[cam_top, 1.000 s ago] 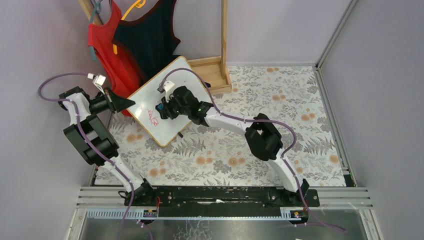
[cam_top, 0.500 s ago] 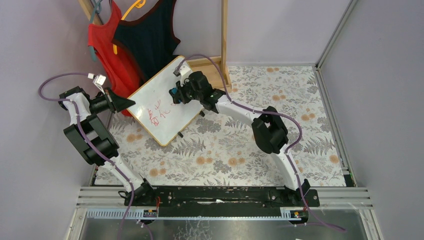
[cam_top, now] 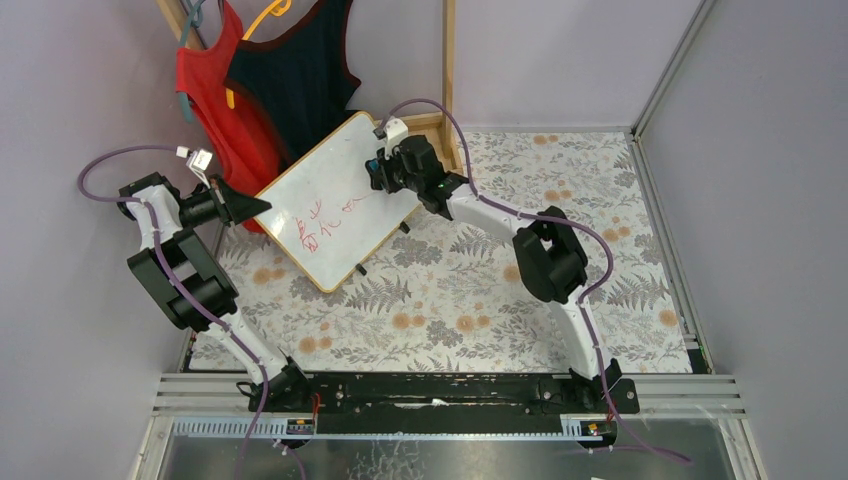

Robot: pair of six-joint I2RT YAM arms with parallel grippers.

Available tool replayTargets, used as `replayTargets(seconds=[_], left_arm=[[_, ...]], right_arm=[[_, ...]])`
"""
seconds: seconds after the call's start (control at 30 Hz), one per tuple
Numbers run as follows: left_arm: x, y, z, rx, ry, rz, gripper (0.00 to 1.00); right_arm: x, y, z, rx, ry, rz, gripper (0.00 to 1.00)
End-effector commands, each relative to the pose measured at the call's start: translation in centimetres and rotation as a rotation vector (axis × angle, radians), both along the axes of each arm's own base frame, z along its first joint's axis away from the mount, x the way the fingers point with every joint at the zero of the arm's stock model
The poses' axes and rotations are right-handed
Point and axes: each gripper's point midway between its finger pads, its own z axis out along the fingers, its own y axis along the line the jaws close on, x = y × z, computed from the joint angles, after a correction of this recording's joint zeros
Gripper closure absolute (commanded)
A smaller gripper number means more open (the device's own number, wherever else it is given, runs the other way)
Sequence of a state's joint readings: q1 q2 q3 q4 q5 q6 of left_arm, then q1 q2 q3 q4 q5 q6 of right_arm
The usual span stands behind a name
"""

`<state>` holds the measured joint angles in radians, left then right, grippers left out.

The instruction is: Erase the whiteboard

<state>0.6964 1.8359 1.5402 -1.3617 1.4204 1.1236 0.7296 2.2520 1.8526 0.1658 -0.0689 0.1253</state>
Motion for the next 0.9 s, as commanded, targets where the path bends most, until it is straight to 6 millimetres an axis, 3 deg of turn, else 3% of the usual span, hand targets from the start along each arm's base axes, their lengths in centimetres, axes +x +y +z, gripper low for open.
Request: replayTargets(seconds=[0.0,0.3,0.53,0.7,0.87], left_arm=[[-0.6,-0.1,-1.4,0.102,0.013,-0.028,1.00],[-0.6,-0.1,-1.3,0.107,0.011,-0.027,1.00],[-0.5,-0.1,-1.4,0.103,0.014,-0.029,1.00],[-0.6,-0.1,-1.3,0.108,0.012,-0.028,1.00],[-0.6,-0.1,-1.4,0.104,0.015,-0.028,1.00]], right_arm=[[-0.6,-0.5,-1.7,-0.050,0.002,-0.059,1.00],[-7.2,5.9,-2.6,-0.029,0.027,0.072,1.00],[-11.3,8.8,-2.6,0.004,0.050,0.144,1.00],[-13.2,9.7,-2.1,0.017,0.047,0.171,1.00],[-12.2,8.2,-3.0,-0.025,0.040,0.129,1.00]])
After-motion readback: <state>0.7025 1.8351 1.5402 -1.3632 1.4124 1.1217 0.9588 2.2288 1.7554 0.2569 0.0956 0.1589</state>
